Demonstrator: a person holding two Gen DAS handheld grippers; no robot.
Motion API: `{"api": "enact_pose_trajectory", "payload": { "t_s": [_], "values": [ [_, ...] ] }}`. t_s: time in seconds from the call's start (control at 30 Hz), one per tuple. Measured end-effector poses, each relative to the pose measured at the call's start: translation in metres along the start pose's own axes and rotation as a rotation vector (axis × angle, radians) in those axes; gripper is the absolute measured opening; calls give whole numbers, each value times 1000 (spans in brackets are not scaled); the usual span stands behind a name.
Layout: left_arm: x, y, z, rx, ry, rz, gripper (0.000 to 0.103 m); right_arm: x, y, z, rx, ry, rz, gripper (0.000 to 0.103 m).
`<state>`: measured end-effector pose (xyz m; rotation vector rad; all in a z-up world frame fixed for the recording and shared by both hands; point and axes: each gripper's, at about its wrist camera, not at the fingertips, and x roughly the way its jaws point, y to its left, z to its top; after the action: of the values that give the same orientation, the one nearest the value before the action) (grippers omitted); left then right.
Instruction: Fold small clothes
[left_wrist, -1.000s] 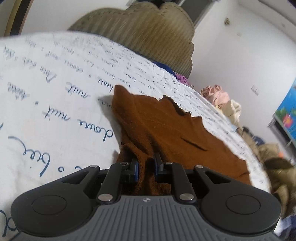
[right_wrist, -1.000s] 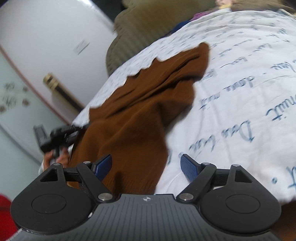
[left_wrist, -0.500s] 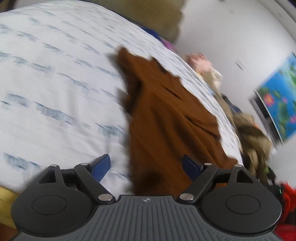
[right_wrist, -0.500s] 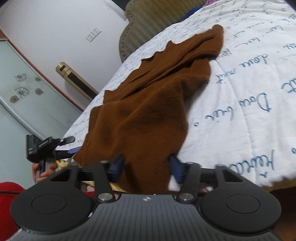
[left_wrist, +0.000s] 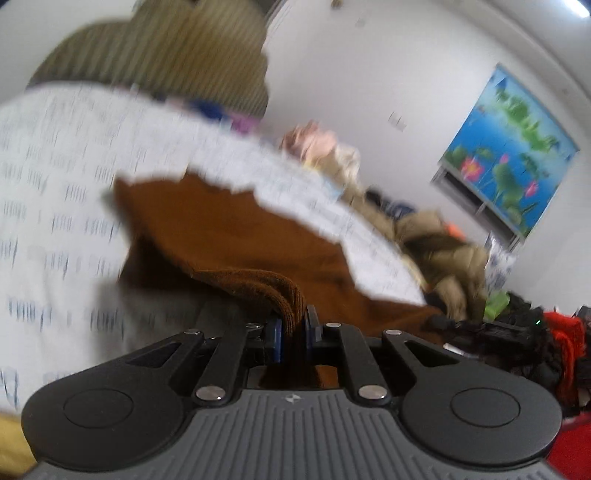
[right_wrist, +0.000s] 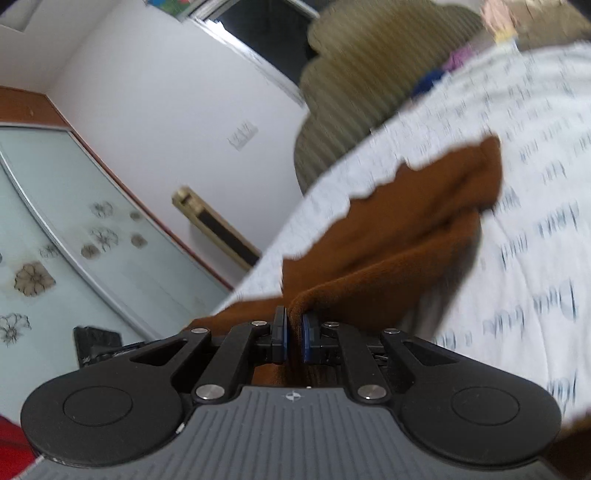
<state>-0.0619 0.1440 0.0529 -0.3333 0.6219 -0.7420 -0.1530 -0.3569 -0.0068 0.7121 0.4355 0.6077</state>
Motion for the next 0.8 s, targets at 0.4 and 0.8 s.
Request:
{"api": "enact_pose_trajectory", "payload": {
  "t_s": [0.4, 0.8],
  "values": [
    [91, 76, -31, -180, 167, 141, 17, 39, -79, -8, 214, 43, -194, 39],
    [84, 76, -39, -167, 133, 70, 13, 48, -71, -29, 185, 107, -159, 14]
  ]
}}
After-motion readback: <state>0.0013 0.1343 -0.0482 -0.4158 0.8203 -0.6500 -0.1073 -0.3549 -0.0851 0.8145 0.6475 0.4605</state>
